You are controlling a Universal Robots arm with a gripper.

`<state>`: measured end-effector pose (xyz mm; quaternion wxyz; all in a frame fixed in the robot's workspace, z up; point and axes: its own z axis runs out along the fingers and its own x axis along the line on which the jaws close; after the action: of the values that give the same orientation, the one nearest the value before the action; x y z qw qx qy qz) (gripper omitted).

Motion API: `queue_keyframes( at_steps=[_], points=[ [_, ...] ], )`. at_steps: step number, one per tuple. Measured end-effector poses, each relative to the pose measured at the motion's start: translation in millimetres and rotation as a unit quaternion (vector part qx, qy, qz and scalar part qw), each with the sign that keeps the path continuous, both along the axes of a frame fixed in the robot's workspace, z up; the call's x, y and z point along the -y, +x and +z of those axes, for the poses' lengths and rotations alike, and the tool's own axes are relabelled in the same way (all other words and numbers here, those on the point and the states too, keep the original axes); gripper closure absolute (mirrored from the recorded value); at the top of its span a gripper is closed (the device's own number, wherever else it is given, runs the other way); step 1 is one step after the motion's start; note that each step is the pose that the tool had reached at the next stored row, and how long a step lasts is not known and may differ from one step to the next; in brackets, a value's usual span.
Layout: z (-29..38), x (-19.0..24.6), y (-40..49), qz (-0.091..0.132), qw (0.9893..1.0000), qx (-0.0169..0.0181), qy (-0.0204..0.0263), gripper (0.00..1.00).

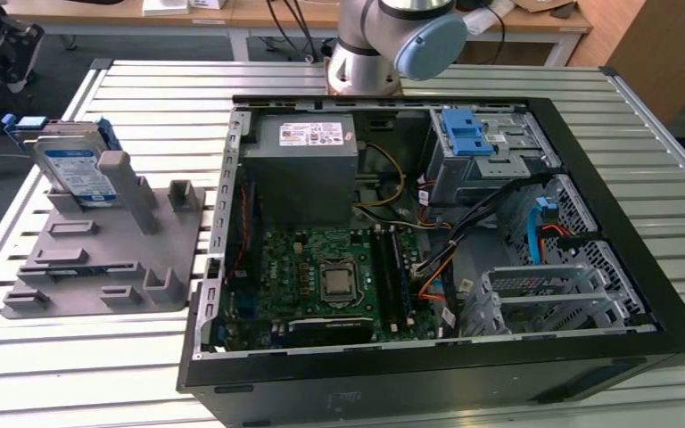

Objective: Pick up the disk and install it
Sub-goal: 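Pick up the disk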

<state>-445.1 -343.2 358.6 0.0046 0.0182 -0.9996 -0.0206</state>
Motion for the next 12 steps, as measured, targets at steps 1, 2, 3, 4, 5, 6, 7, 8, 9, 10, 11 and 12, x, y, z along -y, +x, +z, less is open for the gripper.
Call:
queue_keyframes(
  at_steps=[1,2,3,4,5,6,7,8,9,10,11,12],
  points=[
    [-0.1,0.0,0.0,0.009,1.0000,0.0000,0.0000,0.89],
    [-0.2,0.0,0.0,0.018,0.9998,0.0000,0.0000,0.89],
    [-0.3,0.0,0.0,0.027,0.9996,0.0000,0.0000,0.89],
    [-0.4,0.0,0.0,0.040,0.9992,0.0000,0.0000,0.89],
    [-0.5,0.0,0.0,0.049,0.9988,0.0000,0.0000,0.89],
    [-0.6,0.0,0.0,0.058,0.9983,0.0000,0.0000,0.89],
    [-0.7,0.0,0.0,0.067,0.9978,0.0000,0.0000,0.89],
    [-0.9,0.0,0.0,0.076,0.9971,0.0000,0.0000,0.89],
    [-1.0,0.0,0.0,0.085,0.9964,0.0000,0.0000,0.89],
    [-1.0,0.0,0.0,0.094,0.9956,0.0000,0.0000,0.89],
    [-1.0,0.0,0.0,0.100,0.9950,-0.0001,0.0000,0.89],
    [-1.0,0.0,0.0,0.103,0.9947,0.0000,0.0000,0.89]
  ],
)
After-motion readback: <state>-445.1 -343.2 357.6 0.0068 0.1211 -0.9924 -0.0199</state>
